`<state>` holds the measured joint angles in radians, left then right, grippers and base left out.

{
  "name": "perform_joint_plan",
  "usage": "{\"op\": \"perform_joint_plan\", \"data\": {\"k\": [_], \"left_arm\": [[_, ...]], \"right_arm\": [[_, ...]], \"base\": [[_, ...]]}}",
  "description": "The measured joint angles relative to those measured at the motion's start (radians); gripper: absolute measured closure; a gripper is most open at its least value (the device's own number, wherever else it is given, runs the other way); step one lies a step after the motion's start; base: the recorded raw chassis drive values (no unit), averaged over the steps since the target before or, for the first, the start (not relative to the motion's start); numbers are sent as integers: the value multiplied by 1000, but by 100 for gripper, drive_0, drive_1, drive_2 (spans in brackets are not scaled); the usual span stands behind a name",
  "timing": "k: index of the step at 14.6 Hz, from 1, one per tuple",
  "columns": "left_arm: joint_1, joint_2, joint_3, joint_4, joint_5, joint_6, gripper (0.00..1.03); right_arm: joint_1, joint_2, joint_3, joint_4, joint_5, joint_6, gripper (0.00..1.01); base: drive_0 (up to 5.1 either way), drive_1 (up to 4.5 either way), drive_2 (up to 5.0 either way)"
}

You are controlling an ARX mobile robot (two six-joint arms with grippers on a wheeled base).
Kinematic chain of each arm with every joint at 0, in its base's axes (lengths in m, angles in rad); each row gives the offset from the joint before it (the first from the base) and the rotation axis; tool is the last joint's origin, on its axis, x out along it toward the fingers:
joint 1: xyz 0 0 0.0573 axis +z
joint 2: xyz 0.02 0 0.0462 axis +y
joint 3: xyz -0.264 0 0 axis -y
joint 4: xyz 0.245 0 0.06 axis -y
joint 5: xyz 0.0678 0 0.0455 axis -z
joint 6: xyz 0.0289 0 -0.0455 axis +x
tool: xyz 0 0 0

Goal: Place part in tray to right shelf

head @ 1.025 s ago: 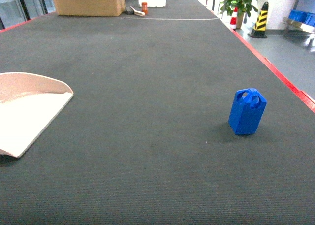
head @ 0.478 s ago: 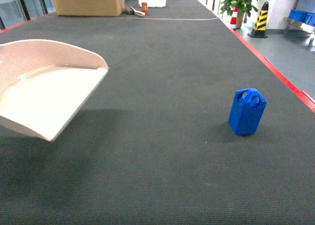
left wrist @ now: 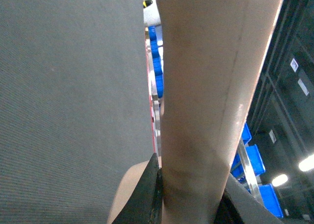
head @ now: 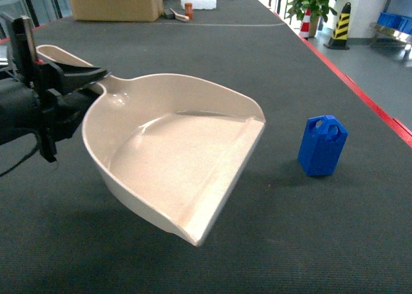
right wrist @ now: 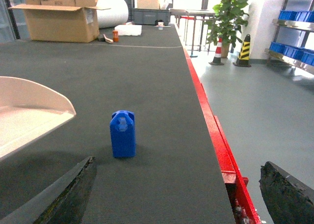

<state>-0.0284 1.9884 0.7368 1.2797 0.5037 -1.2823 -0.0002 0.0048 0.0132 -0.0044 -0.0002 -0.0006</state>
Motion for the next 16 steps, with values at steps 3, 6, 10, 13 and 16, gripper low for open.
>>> {"op": "perform_joint_plan", "data": {"k": [3,6,10,13,16], "left_arm": [[-89,0,1,1,-18,4,85],[-98,0,8,1,-60,33,85],[-92,0,8,1,-65,34,85],[-92,0,8,0,-63,35,85],[-92,0,9,1,-63,35,85]], "right_arm": [[0,0,0,0,0,0,3],[0,0,0,0,0,0,3],[17,22,19,-75,61,-6,3],[-143,521,81,196,67,-56,3],[-144,1110,270,570,-43,-65,3]], "base": [[0,0,0],[0,0,0],[0,0,0],[0,0,0],[0,0,0]]}}
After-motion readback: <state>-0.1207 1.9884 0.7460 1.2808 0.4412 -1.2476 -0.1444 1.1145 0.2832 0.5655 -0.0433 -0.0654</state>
